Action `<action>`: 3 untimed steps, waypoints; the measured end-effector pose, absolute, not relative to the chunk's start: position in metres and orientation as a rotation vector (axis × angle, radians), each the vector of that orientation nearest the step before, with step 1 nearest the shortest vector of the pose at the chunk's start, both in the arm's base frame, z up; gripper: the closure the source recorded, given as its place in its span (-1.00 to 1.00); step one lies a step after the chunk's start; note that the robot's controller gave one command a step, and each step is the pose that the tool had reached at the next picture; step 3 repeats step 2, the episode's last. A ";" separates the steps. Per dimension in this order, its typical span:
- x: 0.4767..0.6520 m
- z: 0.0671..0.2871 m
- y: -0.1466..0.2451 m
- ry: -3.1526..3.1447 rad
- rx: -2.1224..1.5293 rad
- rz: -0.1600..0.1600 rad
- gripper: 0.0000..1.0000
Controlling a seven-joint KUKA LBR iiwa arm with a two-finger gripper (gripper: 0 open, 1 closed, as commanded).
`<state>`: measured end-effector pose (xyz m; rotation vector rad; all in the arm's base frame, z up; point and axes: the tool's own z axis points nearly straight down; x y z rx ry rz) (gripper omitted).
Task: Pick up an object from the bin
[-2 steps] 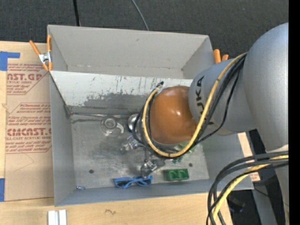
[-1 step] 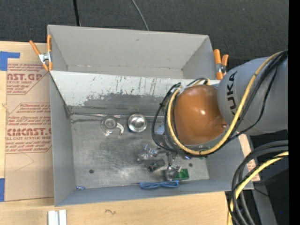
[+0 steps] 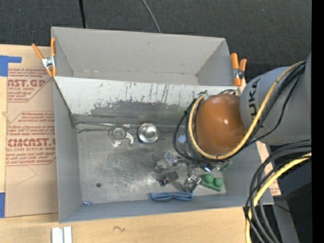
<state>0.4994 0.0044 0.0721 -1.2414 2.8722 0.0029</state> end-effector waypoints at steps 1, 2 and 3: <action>0.500 0.075 0.002 2.876 -1.243 -0.004 1.00; 0.526 0.254 0.000 2.807 -1.387 -0.005 1.00; 0.526 0.254 0.000 2.807 -1.387 -0.005 1.00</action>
Offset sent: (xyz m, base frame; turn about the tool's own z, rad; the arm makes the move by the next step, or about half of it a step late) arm 0.0000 0.0000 0.0000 0.0000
